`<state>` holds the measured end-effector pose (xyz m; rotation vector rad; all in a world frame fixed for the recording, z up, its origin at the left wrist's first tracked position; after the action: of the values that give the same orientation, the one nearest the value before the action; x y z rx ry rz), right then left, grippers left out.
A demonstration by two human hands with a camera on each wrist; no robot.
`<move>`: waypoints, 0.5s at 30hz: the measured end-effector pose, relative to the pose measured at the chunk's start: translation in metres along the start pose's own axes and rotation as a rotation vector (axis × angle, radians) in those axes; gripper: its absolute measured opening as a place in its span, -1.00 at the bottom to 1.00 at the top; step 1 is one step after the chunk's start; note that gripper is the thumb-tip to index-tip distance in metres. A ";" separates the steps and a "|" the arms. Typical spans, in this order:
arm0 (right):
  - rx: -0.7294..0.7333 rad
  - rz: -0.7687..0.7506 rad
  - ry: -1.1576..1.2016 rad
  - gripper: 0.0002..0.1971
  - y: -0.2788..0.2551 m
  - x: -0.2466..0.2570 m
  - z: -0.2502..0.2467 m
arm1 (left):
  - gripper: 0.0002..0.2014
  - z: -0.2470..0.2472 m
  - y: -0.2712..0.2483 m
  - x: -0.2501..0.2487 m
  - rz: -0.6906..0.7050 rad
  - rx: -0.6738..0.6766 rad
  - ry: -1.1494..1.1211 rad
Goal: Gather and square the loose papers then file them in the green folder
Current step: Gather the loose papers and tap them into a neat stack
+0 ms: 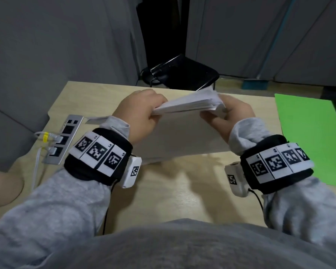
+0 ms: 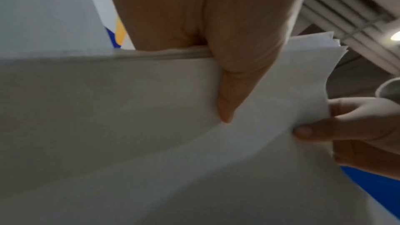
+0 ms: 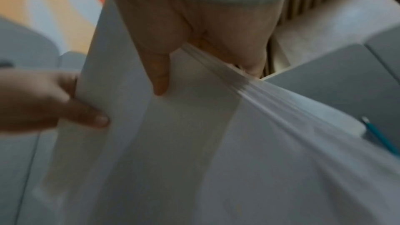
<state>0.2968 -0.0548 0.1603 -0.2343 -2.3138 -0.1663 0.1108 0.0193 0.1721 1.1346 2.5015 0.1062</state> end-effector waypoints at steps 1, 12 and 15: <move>0.021 0.047 0.071 -0.85 0.000 -0.006 0.004 | -0.82 0.001 -0.001 0.007 -0.048 -0.041 -0.013; -0.192 0.244 0.751 -0.92 -0.006 -0.056 0.002 | 0.04 0.023 -0.071 0.125 -0.838 -0.461 -0.821; -0.231 0.242 0.792 -0.92 -0.006 -0.061 0.004 | -0.54 0.031 -0.064 0.124 -0.785 -0.366 -0.904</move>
<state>0.3332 -0.0666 0.1127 -0.4662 -1.4663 -0.3356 0.0033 0.0649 0.0899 -0.0393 1.8016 -0.1368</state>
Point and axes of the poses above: each hand's wrist, its own y-axis towards the middle knuckle, its own z-axis out of the palm, x = y × z, the point moved 6 cm from there along y, towards the middle knuckle, and after that the axes turned 4 degrees about x, right-handed, at the moved point
